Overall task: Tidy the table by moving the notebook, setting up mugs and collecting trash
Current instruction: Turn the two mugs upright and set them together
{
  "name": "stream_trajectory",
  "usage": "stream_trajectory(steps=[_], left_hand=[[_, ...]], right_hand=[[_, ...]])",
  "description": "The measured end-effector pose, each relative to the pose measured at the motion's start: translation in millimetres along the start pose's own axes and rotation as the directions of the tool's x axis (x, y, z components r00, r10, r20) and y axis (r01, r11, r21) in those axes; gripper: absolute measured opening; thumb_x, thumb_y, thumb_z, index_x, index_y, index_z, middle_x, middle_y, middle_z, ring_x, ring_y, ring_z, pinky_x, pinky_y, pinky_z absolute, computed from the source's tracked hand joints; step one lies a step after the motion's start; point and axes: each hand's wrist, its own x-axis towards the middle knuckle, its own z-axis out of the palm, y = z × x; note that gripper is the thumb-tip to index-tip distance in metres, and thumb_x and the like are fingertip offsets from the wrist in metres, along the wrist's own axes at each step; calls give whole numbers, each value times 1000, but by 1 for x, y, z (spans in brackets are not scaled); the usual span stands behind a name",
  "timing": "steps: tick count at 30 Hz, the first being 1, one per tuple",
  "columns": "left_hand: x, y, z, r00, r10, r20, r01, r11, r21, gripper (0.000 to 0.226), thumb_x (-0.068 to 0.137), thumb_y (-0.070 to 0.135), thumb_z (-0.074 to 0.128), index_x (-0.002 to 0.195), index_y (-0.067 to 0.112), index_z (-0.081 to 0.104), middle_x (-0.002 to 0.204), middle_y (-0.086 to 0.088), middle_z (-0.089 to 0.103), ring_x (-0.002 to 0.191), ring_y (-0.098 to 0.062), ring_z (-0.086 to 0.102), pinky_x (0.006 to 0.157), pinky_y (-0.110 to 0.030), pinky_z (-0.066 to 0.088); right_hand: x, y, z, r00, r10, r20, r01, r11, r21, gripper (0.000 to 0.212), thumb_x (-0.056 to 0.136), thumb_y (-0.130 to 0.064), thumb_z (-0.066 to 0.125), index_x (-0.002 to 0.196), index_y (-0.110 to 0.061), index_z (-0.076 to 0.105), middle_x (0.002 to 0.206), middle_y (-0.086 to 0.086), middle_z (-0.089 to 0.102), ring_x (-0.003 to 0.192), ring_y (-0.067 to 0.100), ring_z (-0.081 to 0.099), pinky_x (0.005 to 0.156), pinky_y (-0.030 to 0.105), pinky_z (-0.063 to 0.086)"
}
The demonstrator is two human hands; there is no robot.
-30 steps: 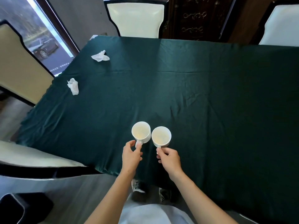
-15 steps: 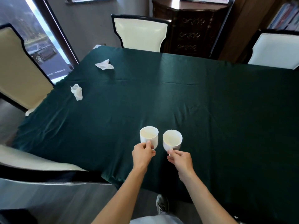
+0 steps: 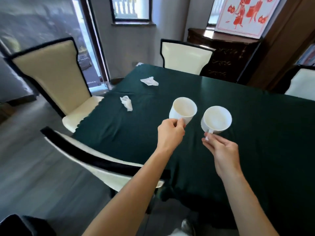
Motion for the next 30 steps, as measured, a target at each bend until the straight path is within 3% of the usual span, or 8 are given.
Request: stream_trajectory(steps=[3,8,15,20,25,30], left_hand=[[2,7,-48,1000,11,-18,-11,1000,-27,34,94,27,59,75,5,77,79,-11,81,72,-21,81,77,-47,68],[11,8,-119,993,42,-114,-48,998,-46,34,96,26,60,83,0,78,83,-9,82,66,-9,80,80,-47,68],[42,1,-210,969,59,-239,-65,998,-20,30,101,29,62,77,23,78,80,4,81,67,-8,80,80,-40,68],[90,-8,-268,965,37,-259,-43,999,-17,28,103,26,61,86,14,81,91,-2,81,70,-15,81,83,-40,68],[141,-11,-321,979,-5,-204,-1,1000,-28,32,105,19,59,78,15,75,93,-4,78,57,-7,75,69,-28,67],[191,-26,-366,975,-128,-181,128,992,-14,31,104,15,62,77,9,76,86,-6,76,57,-11,74,60,-21,64]], right_hand=[[-16,-6,40,998,-20,58,20,1000,14,16,95,-7,74,109,-1,77,100,5,84,96,18,80,84,22,63],[-32,-11,102,984,-30,173,28,999,15,9,95,-8,74,101,-8,81,101,3,84,99,20,80,86,24,63],[-31,1,194,951,-11,310,31,998,-60,9,96,-10,73,97,-11,82,102,4,84,100,22,80,88,27,63],[-8,21,263,929,52,365,-22,996,-86,11,95,-11,74,100,-6,82,105,7,83,101,24,79,88,28,63],[19,41,320,905,111,411,-78,992,-96,14,96,-7,73,105,0,80,102,8,83,102,26,79,84,26,64],[42,64,367,879,187,439,-152,982,-114,20,96,-4,71,111,8,76,106,16,81,106,30,77,84,26,65]])
